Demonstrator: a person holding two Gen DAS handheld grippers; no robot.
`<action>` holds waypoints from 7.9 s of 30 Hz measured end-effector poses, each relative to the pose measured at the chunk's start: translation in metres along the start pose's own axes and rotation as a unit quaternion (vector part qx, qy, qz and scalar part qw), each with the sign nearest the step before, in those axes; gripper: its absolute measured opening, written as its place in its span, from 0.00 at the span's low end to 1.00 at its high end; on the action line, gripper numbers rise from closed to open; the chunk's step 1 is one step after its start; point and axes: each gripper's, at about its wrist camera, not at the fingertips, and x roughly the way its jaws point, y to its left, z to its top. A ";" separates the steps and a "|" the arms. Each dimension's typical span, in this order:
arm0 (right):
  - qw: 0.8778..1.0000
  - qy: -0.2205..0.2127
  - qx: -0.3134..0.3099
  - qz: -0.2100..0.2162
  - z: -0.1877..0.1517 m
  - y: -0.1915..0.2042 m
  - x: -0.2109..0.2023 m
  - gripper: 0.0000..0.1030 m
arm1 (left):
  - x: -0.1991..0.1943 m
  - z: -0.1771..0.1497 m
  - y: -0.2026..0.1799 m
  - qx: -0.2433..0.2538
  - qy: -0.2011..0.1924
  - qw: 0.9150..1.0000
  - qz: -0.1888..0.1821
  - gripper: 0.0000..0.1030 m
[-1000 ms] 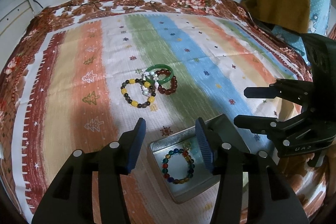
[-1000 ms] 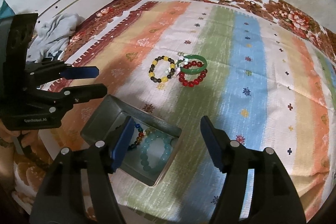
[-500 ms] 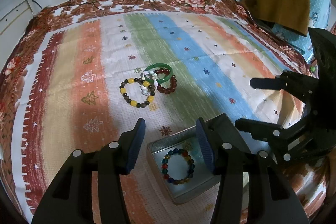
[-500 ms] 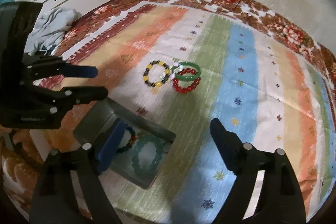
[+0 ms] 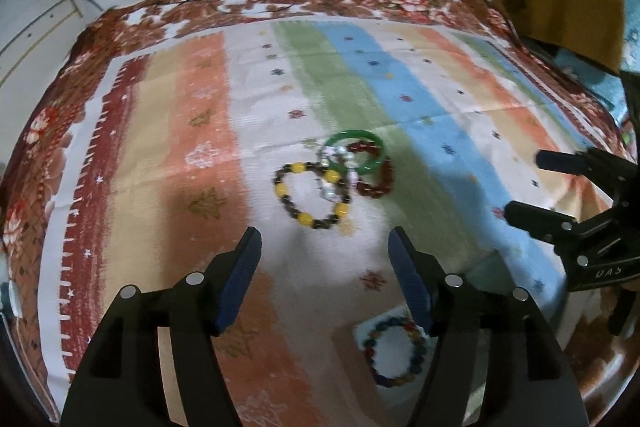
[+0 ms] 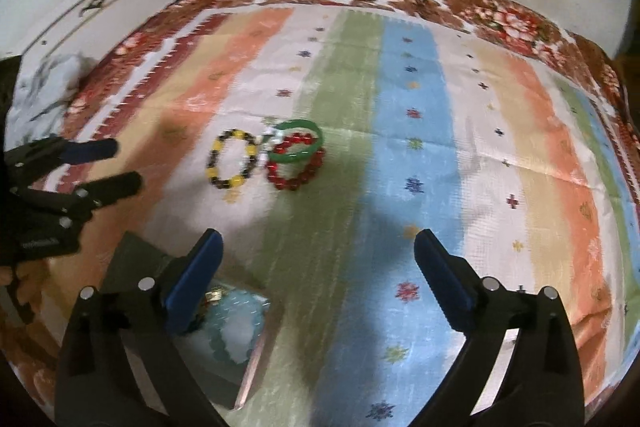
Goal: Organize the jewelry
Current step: 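Move both tools back toward the remaining bracelets, then grasp the yellow-and-black bracelet with the left tool while the right grasps the green bangle, then lift both held bracelets and carry them over the silver tin, then open both tools to drop the bracelets into the tin, then move both tools to the dark-red and white beaded bracelets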
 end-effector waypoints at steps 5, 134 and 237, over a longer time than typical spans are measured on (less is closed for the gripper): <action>1.000 0.019 0.014 0.001 0.009 -0.005 0.020 0.92 | 0.022 0.007 0.017 -0.026 0.022 0.999 0.013 0.65; 0.994 -0.080 -0.056 -0.040 0.038 0.019 -0.037 0.11 | -0.039 0.021 -0.003 -0.010 -0.064 0.998 -0.022 0.11; 0.998 0.030 0.043 -0.020 0.041 -0.024 0.064 0.95 | 0.061 0.037 0.015 0.026 0.008 0.999 0.028 0.88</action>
